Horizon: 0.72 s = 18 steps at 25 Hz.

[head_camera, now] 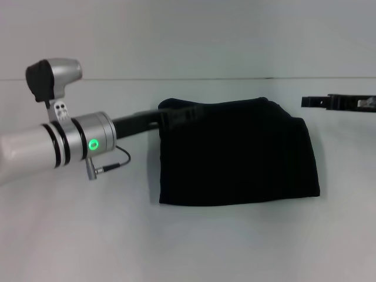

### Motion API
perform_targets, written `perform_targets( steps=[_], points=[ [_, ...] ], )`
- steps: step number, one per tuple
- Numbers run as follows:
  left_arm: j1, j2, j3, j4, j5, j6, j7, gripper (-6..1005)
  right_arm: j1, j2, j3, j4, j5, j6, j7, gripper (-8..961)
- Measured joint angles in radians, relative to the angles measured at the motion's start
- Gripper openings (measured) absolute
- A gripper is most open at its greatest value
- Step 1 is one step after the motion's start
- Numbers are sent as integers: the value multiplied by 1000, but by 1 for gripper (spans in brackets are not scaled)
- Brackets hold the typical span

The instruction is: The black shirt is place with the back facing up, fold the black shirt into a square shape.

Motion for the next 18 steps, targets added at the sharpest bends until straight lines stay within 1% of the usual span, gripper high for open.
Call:
perform_targets(
  steps=[1, 4, 8, 11, 14, 18],
  points=[
    [-7, 2, 2, 0, 0, -33, -22, 949, 1, -6, 2, -2, 2, -9, 0, 609],
    [-29, 12, 18, -5, 1, -119, -97, 950, 1, -14, 7, -30, 8, -65, 3, 633],
    [-41, 14, 71, -8, 5, -237, -181, 950, -8, -8, 8, -55, 8, -95, 4, 666],
    [-45, 13, 110, -8, 5, -301, -197, 950, -10, -4, 9, -55, 8, -98, 4, 690],
    [-46, 9, 139, -8, 7, -331, -202, 950, -11, -3, 9, -54, 8, -97, 2, 699],
    [-46, 7, 154, -9, 10, -344, -202, 950, -12, -2, 10, -51, 7, -96, -2, 698]
  ],
)
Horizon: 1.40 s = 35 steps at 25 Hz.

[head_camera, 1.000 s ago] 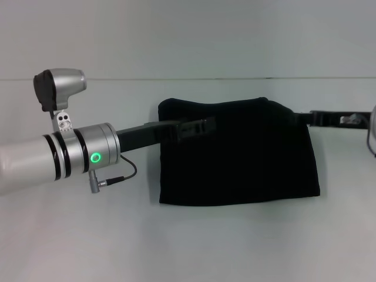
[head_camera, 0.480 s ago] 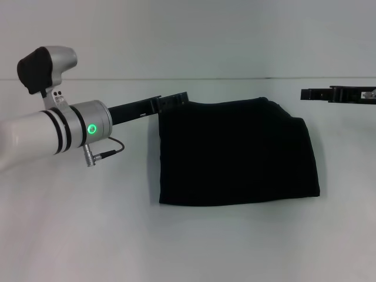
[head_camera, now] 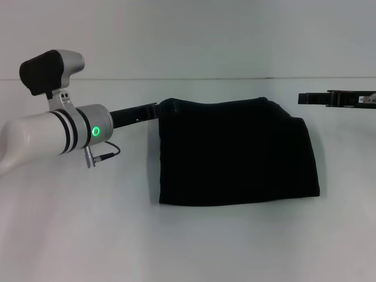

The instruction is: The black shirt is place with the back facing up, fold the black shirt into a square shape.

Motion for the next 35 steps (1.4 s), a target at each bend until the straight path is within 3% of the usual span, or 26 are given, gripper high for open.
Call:
perform_targets(
  steps=[4, 6, 13, 19, 29, 35],
  points=[
    [11, 3, 3, 34, 3, 86, 30, 949, -3, 0, -1, -5, 1, -18, -38, 696],
    [32, 11, 2, 98, 8, 233, 66, 949, -4, 0, 12, -9, 3, -46, -75, 696],
    [61, 33, -2, 190, 15, 464, 146, 949, -31, -6, 54, -29, 84, -162, -221, 707],
    [61, 56, 4, 234, 67, 586, 190, 949, -49, -8, 45, -76, 109, -246, -316, 802],
    [49, 57, 40, 281, 199, 626, 232, 949, -39, 9, -35, -114, 28, -317, -396, 931],
    [49, 47, 87, 312, 231, 617, 242, 949, -35, 25, -51, -136, -4, -312, -393, 931]
  ],
)
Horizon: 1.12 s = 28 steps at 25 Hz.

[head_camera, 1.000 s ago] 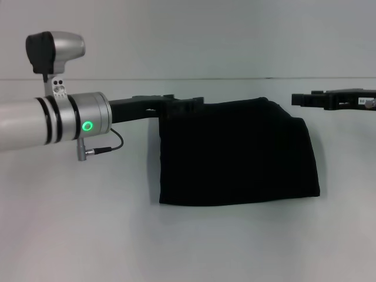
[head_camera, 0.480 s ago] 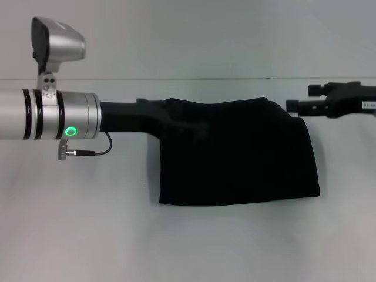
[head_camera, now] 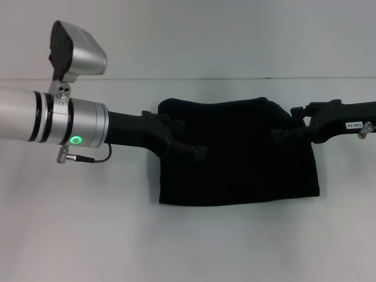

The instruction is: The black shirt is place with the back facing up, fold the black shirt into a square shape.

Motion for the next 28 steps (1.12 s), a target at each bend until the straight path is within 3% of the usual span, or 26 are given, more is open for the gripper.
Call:
perform_targets(
  steps=[28],
  points=[
    [37, -2, 1, 27, 28, 20, 6, 949, -17, -2, -10, -8, -6, -1, -9, 931]
  ],
)
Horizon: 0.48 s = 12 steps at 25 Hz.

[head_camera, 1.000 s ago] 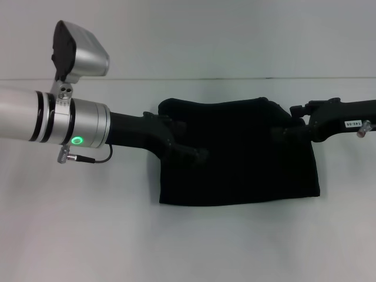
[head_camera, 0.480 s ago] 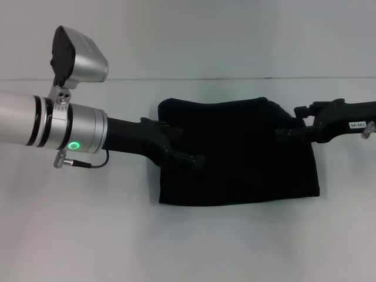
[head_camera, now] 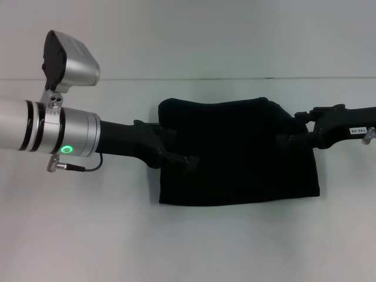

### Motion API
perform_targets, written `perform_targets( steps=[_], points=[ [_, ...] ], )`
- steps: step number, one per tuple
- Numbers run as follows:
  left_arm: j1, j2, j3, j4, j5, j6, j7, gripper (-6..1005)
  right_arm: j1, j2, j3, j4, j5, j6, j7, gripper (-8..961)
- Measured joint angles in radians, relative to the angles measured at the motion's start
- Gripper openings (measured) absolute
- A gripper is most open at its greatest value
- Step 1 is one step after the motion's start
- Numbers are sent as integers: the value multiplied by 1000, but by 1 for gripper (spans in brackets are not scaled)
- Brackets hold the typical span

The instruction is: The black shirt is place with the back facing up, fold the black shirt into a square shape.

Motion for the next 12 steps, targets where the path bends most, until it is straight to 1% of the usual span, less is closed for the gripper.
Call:
perform_targets(
  steps=[12],
  points=[
    [9, 0, -1, 8, 0, 0, -7, 949, -8, -1, 6, -1, 0, 2, -1, 928]
  ],
)
